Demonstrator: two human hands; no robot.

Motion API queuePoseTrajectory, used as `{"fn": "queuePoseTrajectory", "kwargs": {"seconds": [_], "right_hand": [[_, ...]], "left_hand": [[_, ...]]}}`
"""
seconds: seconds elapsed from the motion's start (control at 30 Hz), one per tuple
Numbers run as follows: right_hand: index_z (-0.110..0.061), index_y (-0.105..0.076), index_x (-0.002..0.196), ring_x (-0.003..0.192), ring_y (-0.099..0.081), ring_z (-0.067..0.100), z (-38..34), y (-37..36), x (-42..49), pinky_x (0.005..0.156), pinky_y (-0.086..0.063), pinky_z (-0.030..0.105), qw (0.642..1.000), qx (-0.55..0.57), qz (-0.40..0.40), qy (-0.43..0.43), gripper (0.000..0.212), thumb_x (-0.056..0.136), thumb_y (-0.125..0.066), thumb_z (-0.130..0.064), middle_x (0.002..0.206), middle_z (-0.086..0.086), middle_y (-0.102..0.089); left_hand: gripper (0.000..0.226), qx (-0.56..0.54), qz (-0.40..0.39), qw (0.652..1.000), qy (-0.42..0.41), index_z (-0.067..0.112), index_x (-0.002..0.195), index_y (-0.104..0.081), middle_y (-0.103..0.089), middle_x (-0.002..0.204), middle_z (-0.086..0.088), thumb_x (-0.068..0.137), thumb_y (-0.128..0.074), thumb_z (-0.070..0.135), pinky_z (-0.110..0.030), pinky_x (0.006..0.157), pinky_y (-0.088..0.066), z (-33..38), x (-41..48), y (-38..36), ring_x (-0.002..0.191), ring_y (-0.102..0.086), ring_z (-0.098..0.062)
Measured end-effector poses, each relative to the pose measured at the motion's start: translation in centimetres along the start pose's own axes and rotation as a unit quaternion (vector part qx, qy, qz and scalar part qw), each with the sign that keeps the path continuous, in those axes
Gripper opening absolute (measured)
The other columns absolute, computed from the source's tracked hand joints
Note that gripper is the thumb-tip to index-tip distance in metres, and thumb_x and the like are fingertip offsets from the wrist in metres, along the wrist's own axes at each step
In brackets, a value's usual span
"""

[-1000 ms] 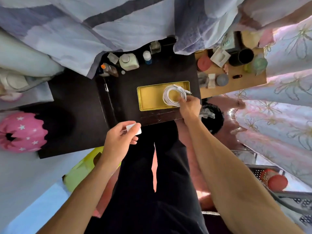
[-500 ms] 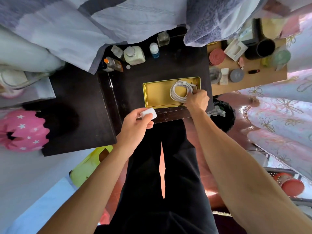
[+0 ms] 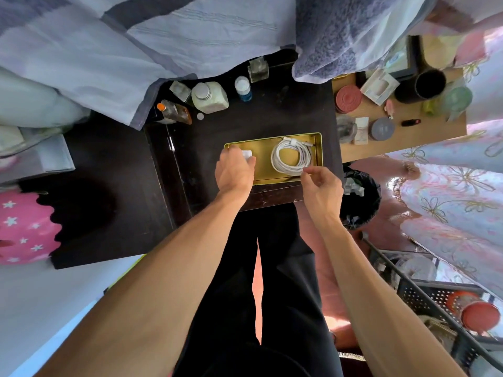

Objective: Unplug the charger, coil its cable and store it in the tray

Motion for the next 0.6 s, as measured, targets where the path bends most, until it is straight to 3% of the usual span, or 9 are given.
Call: {"fn": "queuePoseTrajectory", "kwargs": {"seconds": [0.07, 0.2, 0.3, 0.43, 0.53, 0.6], "right_hand": [[-0.022, -0.077, 0.104, 0.065, -0.063, -0.017, 0.9, 0.0, -0.2, 0.058, -0.042, -0.002, 1.0, 0.006, -0.015, 0.0, 0.012, 0.097, -0.067, -0.023, 0.075, -0.014, -0.071], [-0.022, -0.079, 0.101, 0.072, -0.071, 0.004, 2.8, 0.1, -0.7, 0.064, -0.049, 0.009, 1.0, 0.019, -0.024, 0.0, 0.013, 0.095, -0.067, -0.021, 0.076, -0.008, -0.077], [-0.025, -0.078, 0.097, 0.063, -0.065, -0.007, 4.5, 0.4, -1.4, 0.061, -0.045, 0.004, 0.999, 0.026, -0.033, 0.0, 0.011, 0.095, -0.068, -0.021, 0.068, -0.024, -0.073], [-0.027, -0.077, 0.096, 0.06, -0.062, -0.011, 6.1, 0.8, -2.4, 0.059, -0.044, 0.003, 0.999, 0.032, -0.03, -0.001, 0.011, 0.094, -0.068, -0.021, 0.069, -0.029, -0.072], [-0.021, -0.077, 0.098, 0.061, -0.063, -0.013, 6.1, 1.2, -3.3, 0.057, -0.044, 0.001, 0.998, 0.046, -0.039, -0.015, 0.012, 0.097, -0.067, -0.014, 0.069, -0.027, -0.073], [-0.016, -0.078, 0.101, 0.064, -0.065, -0.012, 5.0, 2.0, -4.3, 0.059, -0.045, 0.002, 0.997, 0.057, -0.036, -0.032, 0.012, 0.098, -0.067, -0.012, 0.071, -0.016, -0.075]], "left_hand": [[0.036, 0.021, 0.002, 1.0, -0.004, 0.007, 0.114, -0.068, -0.069, 0.115, -0.012, 0.092, -0.071, 0.035, -0.041, 0.085, -0.054, -0.2, 0.8, -0.7, 0.102, -0.068, -0.031], [0.034, 0.058, 0.009, 0.998, -0.023, 0.007, 0.112, -0.068, -0.071, 0.111, -0.013, 0.091, -0.072, 0.035, -0.04, 0.082, -0.055, -0.4, 2.0, -1.8, 0.1, -0.07, -0.033], [0.034, 0.071, 0.011, 0.997, -0.023, 0.007, 0.108, -0.07, -0.073, 0.107, -0.014, 0.091, -0.071, 0.037, -0.04, 0.078, -0.055, -0.6, 2.3, -2.6, 0.097, -0.071, -0.034], [0.037, 0.053, 0.03, 0.998, -0.005, 0.007, 0.103, -0.072, -0.074, 0.103, -0.015, 0.089, -0.073, 0.041, -0.04, 0.075, -0.056, -0.6, 2.4, -2.8, 0.093, -0.071, -0.035], [0.042, 0.032, 0.022, 0.999, 0.01, 0.006, 0.102, -0.072, -0.075, 0.101, -0.015, 0.087, -0.074, 0.045, -0.039, 0.075, -0.056, -0.6, 1.9, -2.1, 0.093, -0.072, -0.034], [0.045, 0.025, 0.019, 0.999, 0.013, 0.005, 0.102, -0.071, -0.075, 0.101, -0.016, 0.086, -0.075, 0.047, -0.04, 0.074, -0.056, -0.3, 1.1, -0.7, 0.093, -0.072, -0.035]]}}
Point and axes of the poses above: each hand's wrist, its own x-axis towards the middle knuckle, its own y-axis out of the back of the hand, z = x × y, the point moved 6 cm from there along x, towards the middle knuckle
